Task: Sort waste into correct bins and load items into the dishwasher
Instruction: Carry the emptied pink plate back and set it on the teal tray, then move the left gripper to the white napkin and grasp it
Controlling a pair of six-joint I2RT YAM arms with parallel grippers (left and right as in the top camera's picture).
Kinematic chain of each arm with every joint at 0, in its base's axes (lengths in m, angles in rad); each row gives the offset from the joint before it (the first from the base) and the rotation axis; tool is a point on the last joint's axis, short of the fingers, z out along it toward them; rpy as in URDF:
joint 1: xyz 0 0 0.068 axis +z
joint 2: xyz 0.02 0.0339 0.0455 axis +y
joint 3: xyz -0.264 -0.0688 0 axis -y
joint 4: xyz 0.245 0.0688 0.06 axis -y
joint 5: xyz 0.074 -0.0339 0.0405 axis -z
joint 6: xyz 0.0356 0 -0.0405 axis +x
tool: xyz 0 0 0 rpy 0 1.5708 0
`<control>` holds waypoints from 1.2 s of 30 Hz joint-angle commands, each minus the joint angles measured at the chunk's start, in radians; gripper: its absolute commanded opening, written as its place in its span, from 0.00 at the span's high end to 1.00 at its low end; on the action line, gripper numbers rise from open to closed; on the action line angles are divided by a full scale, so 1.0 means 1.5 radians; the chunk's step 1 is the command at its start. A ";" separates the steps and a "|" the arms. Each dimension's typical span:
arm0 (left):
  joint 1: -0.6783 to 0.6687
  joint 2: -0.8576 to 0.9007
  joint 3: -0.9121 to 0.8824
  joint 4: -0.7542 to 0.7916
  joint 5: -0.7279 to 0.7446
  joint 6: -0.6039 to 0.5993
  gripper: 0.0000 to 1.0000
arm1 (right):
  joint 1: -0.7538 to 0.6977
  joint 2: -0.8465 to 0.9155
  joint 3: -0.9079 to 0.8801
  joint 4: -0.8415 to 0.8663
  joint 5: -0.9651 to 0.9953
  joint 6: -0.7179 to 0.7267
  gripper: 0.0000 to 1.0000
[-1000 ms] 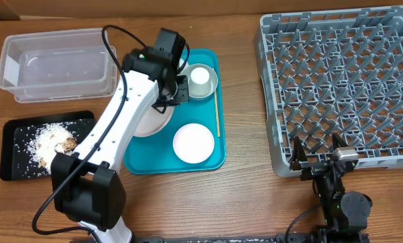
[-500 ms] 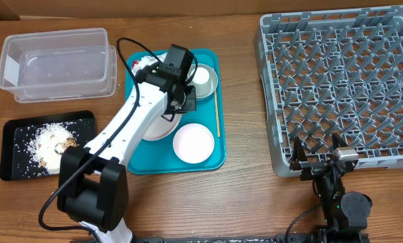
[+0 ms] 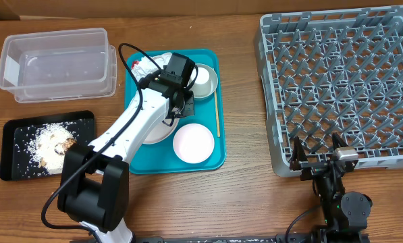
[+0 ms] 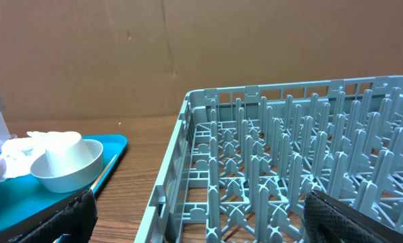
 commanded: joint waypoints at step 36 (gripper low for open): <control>0.035 -0.007 0.392 -0.362 -0.069 -0.065 0.00 | -0.002 -0.007 -0.007 0.003 0.006 -0.005 0.00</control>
